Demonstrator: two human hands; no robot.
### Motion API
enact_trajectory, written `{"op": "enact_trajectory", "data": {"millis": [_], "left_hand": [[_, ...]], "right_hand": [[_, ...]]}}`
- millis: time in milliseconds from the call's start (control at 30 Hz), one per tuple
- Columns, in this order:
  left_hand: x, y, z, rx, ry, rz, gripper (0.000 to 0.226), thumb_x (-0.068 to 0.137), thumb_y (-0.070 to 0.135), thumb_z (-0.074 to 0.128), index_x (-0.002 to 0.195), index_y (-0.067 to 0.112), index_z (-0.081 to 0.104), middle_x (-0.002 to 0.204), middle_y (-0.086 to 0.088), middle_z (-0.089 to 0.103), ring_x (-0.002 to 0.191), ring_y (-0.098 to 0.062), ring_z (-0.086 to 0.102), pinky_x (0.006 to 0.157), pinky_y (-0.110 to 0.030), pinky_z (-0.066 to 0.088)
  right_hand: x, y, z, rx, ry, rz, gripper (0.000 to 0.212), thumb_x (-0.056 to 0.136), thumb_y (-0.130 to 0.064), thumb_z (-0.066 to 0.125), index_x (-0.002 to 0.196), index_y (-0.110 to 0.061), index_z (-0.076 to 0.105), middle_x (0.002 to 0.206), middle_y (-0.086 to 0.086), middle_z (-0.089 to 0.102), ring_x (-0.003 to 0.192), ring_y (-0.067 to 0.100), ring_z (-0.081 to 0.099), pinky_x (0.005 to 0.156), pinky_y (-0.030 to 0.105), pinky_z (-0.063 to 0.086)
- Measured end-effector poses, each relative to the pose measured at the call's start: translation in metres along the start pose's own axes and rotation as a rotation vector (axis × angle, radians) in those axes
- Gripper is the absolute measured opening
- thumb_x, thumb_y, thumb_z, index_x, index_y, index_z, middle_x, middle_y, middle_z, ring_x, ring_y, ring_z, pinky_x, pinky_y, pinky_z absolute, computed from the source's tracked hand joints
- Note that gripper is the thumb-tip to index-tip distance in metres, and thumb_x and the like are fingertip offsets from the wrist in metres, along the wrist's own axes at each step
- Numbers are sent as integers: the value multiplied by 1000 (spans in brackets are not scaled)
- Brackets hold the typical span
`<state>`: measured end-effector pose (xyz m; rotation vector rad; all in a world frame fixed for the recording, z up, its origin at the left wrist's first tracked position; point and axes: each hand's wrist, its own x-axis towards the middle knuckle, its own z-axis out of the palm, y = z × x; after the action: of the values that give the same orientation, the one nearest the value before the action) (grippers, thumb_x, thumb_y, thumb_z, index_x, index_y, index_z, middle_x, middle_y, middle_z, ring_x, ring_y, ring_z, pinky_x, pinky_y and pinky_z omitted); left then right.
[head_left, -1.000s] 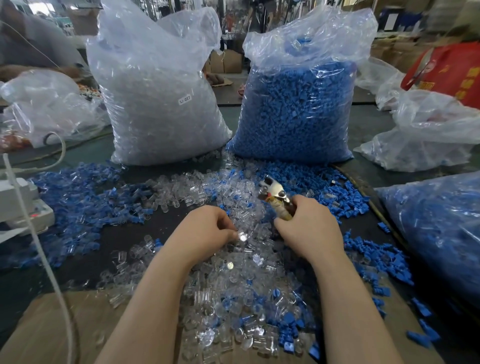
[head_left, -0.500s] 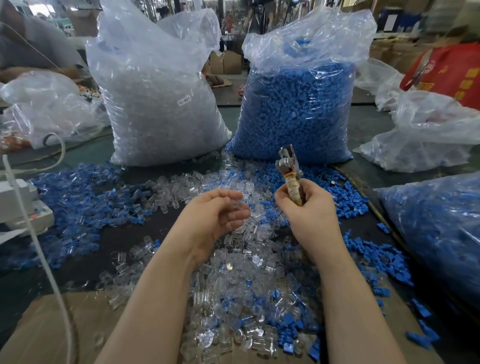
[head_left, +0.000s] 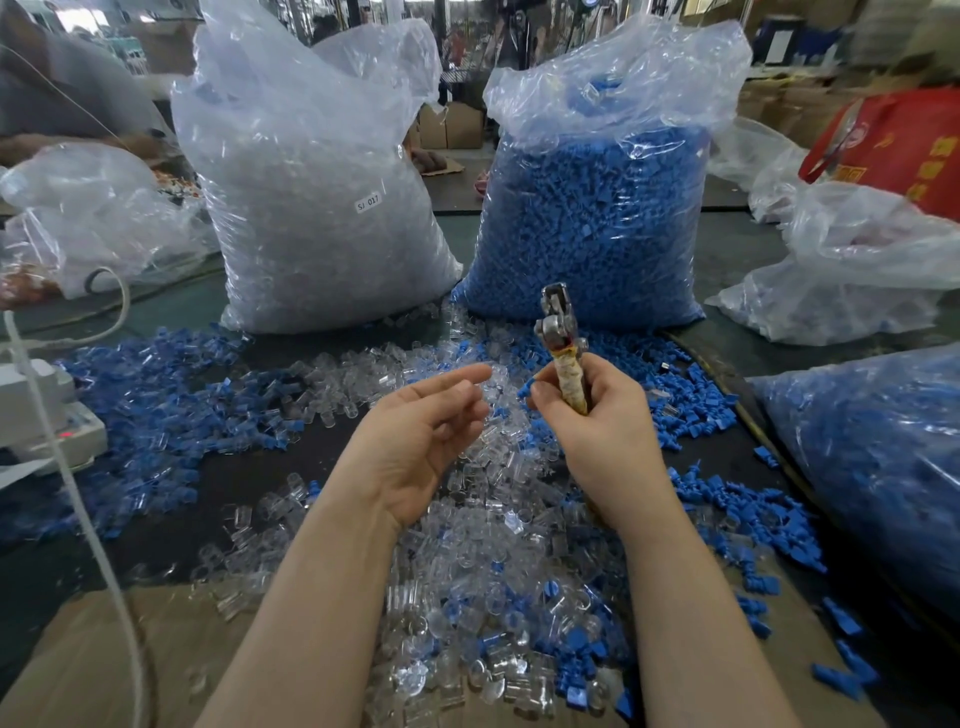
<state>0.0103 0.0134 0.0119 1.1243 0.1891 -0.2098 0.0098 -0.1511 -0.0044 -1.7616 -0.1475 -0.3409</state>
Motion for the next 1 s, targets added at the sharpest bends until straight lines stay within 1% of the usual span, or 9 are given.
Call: {"op": "enact_trajectory", "data": {"millis": [67, 200, 267, 433, 533, 633, 767, 900, 1000], "left_hand": [[1, -2, 1, 26, 14, 26, 20, 92, 2, 58, 99, 7, 76, 75, -5, 70, 67, -9, 66, 64, -19, 58], [2, -4, 2, 134, 76, 109, 15, 95, 6, 58, 102, 10, 71, 80, -3, 74, 70, -8, 69, 60, -18, 56], [2, -5, 2, 171, 96, 127, 11, 95, 9, 59, 99, 10, 69, 87, -3, 77, 75, -10, 72, 62, -18, 57], [2, -9, 4, 358, 126, 192, 6, 95, 11, 60, 95, 13, 66, 90, 1, 77, 86, -14, 73, 71, -23, 56], [2, -11, 6, 509, 165, 260, 5, 93, 17, 66, 91, 20, 69, 89, 0, 76, 84, -11, 71, 76, -27, 57], [-1, -11, 8, 630, 185, 374, 4, 85, 22, 75, 85, 26, 75, 80, 8, 75, 75, -2, 69, 69, -16, 54], [-3, -8, 10, 577, 194, 426, 6, 82, 20, 78, 84, 25, 76, 77, 11, 75, 73, 1, 68, 63, -8, 49], [-1, -9, 11, 466, 213, 366, 6, 85, 12, 75, 90, 15, 72, 81, -2, 75, 78, -12, 72, 66, -15, 54], [-2, -9, 11, 424, 156, 317, 10, 88, 9, 70, 95, 15, 74, 84, -4, 76, 82, -12, 73, 69, -17, 55]], "right_hand": [[0, 0, 0, 6, 3, -10, 12, 92, -14, 66, 81, -17, 61, 77, 19, 63, 63, 29, 52, 53, 25, 43], [0, 3, 0, 7, -7, -23, 14, 92, -14, 66, 80, -18, 61, 60, -3, 53, 50, 7, 41, 47, 17, 37], [0, 4, 0, 12, -10, -26, 15, 92, -14, 66, 79, -18, 60, 57, -9, 49, 49, 4, 39, 47, 15, 35], [0, 4, 0, 12, -9, -21, 14, 92, -14, 66, 80, -18, 60, 56, -10, 49, 49, 2, 39, 46, 15, 36], [0, 5, 0, 6, -6, -15, 13, 92, -16, 67, 81, -17, 61, 59, -3, 51, 53, 6, 43, 50, 21, 39], [-1, 5, 0, 14, -3, -14, 12, 92, -17, 67, 81, -19, 62, 60, -5, 51, 54, 6, 43, 50, 20, 39], [0, 4, 0, 24, -3, -2, 12, 92, -19, 67, 81, -20, 62, 63, -2, 53, 55, 8, 45, 51, 21, 40], [0, 4, 1, 24, 3, -3, 12, 92, -19, 67, 81, -20, 62, 65, 8, 55, 57, 9, 46, 51, 21, 41], [0, 3, 2, 30, 6, -6, 12, 92, -19, 67, 82, -19, 62, 72, 10, 58, 58, 10, 47, 53, 21, 42]]}}
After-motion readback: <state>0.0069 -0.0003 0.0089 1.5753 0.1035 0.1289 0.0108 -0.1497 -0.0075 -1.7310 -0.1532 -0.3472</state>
